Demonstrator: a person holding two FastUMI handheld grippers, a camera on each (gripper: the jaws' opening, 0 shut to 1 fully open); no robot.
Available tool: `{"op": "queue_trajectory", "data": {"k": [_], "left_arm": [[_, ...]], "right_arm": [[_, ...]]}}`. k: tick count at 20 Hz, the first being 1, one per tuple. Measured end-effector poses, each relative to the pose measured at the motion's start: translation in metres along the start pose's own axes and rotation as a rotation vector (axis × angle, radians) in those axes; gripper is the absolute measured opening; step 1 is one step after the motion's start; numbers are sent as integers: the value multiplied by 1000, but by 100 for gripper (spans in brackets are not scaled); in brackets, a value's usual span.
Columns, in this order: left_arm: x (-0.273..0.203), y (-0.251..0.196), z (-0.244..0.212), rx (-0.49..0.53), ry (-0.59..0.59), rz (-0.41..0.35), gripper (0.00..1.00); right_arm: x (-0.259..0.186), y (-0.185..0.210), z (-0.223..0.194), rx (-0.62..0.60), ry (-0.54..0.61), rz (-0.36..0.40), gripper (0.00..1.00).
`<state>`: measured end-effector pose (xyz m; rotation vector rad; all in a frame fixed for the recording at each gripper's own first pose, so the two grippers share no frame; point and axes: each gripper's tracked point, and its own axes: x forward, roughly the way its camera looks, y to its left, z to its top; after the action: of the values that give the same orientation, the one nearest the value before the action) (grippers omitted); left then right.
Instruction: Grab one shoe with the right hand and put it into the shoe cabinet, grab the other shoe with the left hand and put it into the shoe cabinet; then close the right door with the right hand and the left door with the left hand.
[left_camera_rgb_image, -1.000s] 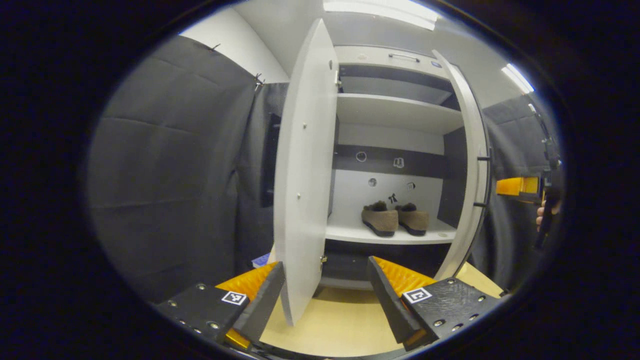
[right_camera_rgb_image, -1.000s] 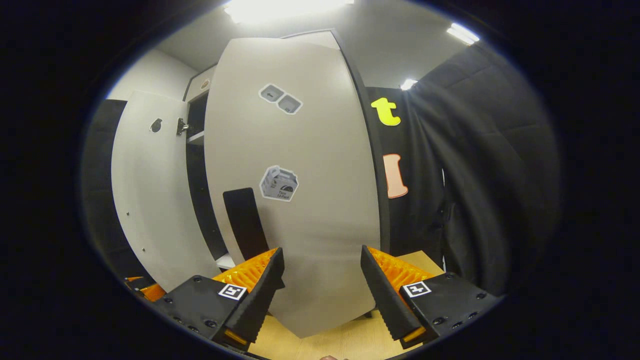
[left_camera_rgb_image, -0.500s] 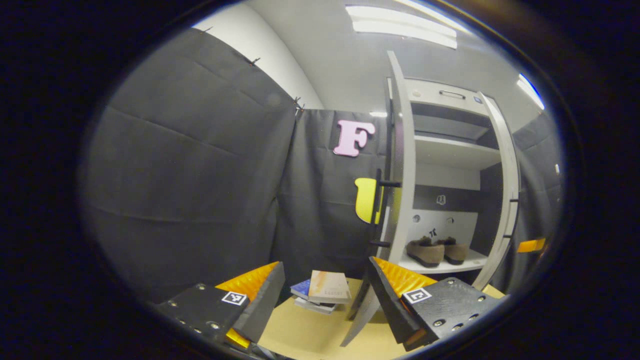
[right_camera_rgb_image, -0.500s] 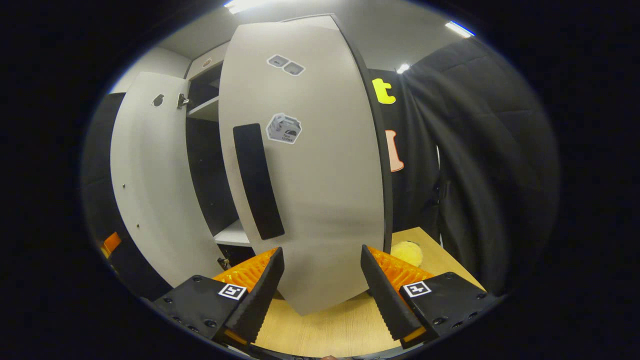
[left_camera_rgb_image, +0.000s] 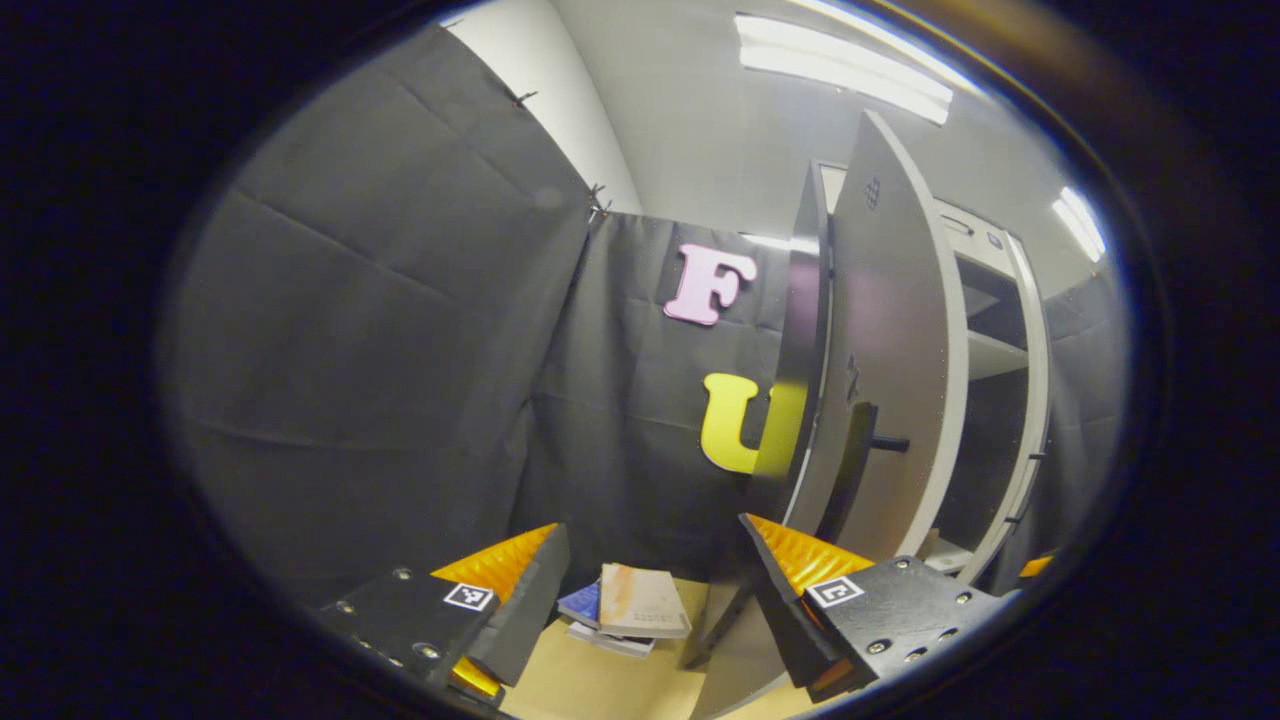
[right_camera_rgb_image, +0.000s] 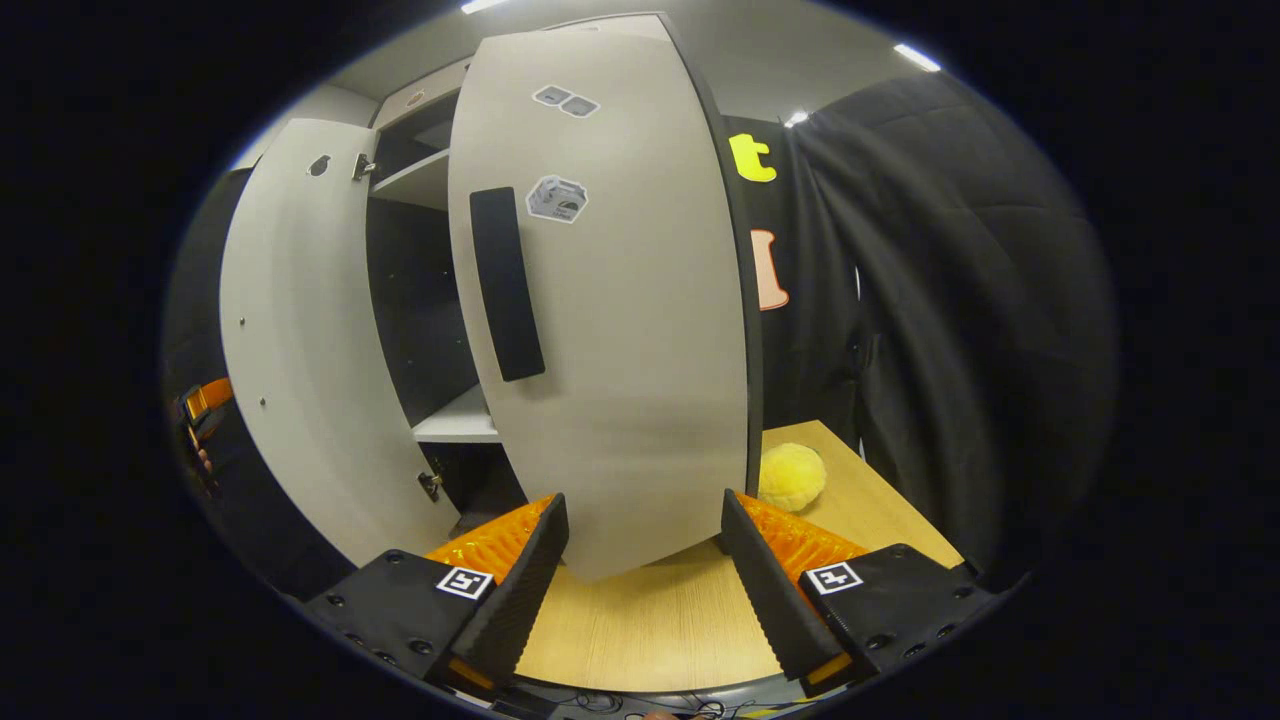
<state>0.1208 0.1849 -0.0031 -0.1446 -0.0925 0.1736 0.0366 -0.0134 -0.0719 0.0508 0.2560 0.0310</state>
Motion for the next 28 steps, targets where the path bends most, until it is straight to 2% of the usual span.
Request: {"op": "queue_trajectory", "data": {"k": [1, 2, 3, 5, 8, 10, 11, 12, 13, 14, 15, 16, 18, 20, 22, 24, 25, 26, 28], "left_arm": [[2, -4, 2, -12, 6, -25, 96], [5, -5, 3, -14, 8, -43, 100], [8, -8, 4, -9, 11, -68, 96], [16, -14, 5, -7, 18, -125, 100], [21, -27, 3, -3, 37, -200, 100], [24, -31, 4, 15, 38, -242, 96], [24, -32, 3, 11, 47, -255, 89], [24, -35, 1, 0, 65, -266, 100], [22, -40, -1, -12, 82, -280, 88], [22, -46, -4, -16, 102, -303, 88], [20, -50, -6, -7, 114, -319, 99], [21, -53, -5, 3, 114, -336, 97], [22, -59, -6, 15, 114, -357, 97], [21, -66, -8, 18, 126, -367, 91], [22, -76, -10, 17, 132, -387, 97], [22, -85, -12, 13, 140, -407, 95], [23, -90, -12, 6, 142, -411, 99], [23, -96, -15, -1, 148, -413, 92], [21, -108, -18, -7, 157, -413, 95]], "right_arm": [[-2, -3, -3, 1, 4, -13, 98], [-5, -6, -6, 1, 9, -28, 98], [-7, -10, -8, 0, 14, -43, 98], [-12, -17, -11, -2, 14, -71, 98], [-20, -25, -10, 13, 17, -104, 98], [-22, -32, -12, 29, 8, -127, 98], [-21, -35, -13, 37, 7, -139, 98], [-20, -40, -14, 46, 4, -147, 98], [-19, -43, -13, 50, -4, -157, 98], [-18, -47, -12, 54, -10, -166, 98], [-17, -49, -11, 56, -12, -167, 98], [-17, -51, -16, 54, -16, -166, 98], [-16, -58, -15, 39, -21, -172, 98], [-16, -62, -13, 43, -25, -177, 98], [-14, -64, -10, 55, -36, -180, 98], [-11, -68, -12, 60, -29, -185, 98], [-11, -71, -11, 68, -32, -187, 98], [-12, -71, -10, 78, -37, -186, 98], [-10, -72, -11, 88, -36, -181, 98]]}}
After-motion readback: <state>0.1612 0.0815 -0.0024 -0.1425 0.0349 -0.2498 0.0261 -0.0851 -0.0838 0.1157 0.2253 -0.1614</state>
